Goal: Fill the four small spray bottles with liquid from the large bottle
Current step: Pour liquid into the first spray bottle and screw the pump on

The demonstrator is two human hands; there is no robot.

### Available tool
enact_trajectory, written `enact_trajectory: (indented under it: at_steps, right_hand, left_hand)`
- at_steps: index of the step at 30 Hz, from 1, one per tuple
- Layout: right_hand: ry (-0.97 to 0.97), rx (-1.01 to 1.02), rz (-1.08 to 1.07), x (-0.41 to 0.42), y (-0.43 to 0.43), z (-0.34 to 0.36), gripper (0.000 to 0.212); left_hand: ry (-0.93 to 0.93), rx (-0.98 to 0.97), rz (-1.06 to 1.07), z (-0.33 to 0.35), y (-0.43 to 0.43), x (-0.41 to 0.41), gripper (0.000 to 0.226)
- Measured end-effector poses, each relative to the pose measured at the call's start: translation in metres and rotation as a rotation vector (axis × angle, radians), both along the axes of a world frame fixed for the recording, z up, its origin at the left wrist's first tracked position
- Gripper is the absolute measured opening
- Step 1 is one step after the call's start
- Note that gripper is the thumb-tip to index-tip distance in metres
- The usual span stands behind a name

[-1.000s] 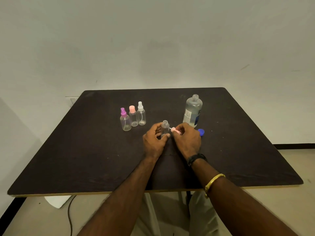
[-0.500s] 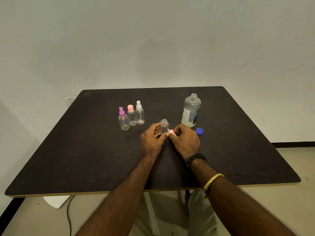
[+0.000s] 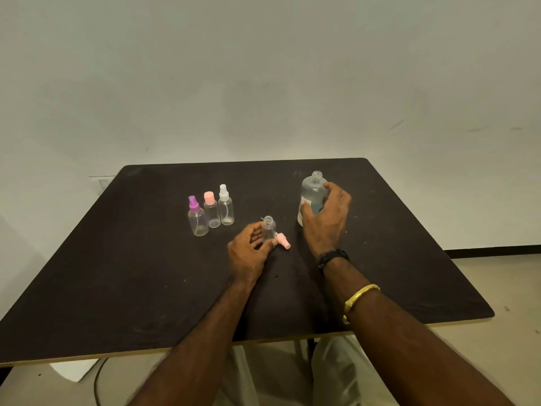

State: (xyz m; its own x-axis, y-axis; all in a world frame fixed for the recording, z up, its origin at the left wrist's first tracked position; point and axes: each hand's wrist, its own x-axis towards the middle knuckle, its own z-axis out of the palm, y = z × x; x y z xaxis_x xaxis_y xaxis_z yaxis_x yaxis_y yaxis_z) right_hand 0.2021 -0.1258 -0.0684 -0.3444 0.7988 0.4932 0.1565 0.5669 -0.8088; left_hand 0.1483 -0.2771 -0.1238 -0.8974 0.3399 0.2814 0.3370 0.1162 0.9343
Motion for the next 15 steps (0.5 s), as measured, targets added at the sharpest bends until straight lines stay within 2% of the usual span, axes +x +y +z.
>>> enact_trajectory:
  at_steps: [6,15]
  right_hand:
    - [-0.055,-0.117,0.069,-0.011,0.006,-0.005,0.087]
    - [-0.041,-0.203,0.097,-0.021,0.016,-0.008,0.086]
  left_hand:
    - [0.009,-0.003,-0.002,-0.001,0.001,0.0,0.05]
    - [0.02,-0.017,-0.009,-0.004,0.0,-0.003,0.052]
